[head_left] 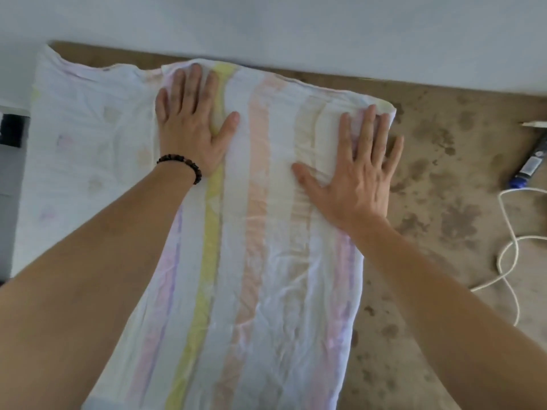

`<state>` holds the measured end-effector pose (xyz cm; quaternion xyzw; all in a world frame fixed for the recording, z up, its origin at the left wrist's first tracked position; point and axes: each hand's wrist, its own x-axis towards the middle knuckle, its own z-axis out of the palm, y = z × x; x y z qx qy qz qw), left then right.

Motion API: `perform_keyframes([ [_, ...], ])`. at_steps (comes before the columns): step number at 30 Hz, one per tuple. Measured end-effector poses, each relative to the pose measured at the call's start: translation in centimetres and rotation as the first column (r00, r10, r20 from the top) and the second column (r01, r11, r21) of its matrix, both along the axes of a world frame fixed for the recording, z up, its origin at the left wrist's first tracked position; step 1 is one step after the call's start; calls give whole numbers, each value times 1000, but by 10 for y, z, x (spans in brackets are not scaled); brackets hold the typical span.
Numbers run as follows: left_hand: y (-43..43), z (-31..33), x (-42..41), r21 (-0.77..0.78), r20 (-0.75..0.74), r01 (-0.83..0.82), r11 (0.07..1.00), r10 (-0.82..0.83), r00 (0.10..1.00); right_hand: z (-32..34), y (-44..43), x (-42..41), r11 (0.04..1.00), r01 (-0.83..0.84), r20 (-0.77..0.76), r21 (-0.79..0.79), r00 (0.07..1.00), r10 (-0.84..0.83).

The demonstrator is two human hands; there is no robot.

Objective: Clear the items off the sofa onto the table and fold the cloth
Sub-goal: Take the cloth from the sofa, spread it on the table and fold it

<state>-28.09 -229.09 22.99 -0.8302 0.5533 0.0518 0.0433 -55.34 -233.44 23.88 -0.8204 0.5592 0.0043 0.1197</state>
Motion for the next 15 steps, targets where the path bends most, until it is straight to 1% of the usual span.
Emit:
perform_keyframes([
  [2, -1, 3, 1, 3, 2, 19, 1000, -19, 1000, 0, 0, 1, 999, 36, 5, -8, 999, -36],
  [6, -1, 5, 3, -5, -11, 40, 999, -40, 999, -1, -1, 5, 981, 191, 15, -27, 982, -190],
  [8, -1, 4, 2, -23, -18, 55, 998, -55, 998, -2, -3, 6, 973, 228, 15, -29, 974, -228],
  [12, 2, 3, 5, -38, -3, 57, 998, -57, 998, -5, -2, 6, 981, 189, 26, -45, 982, -188],
  [15, 3, 3, 3, -83, 4, 75, 994, -75, 997, -7, -1, 4, 986, 155, 32, -62, 988, -153],
])
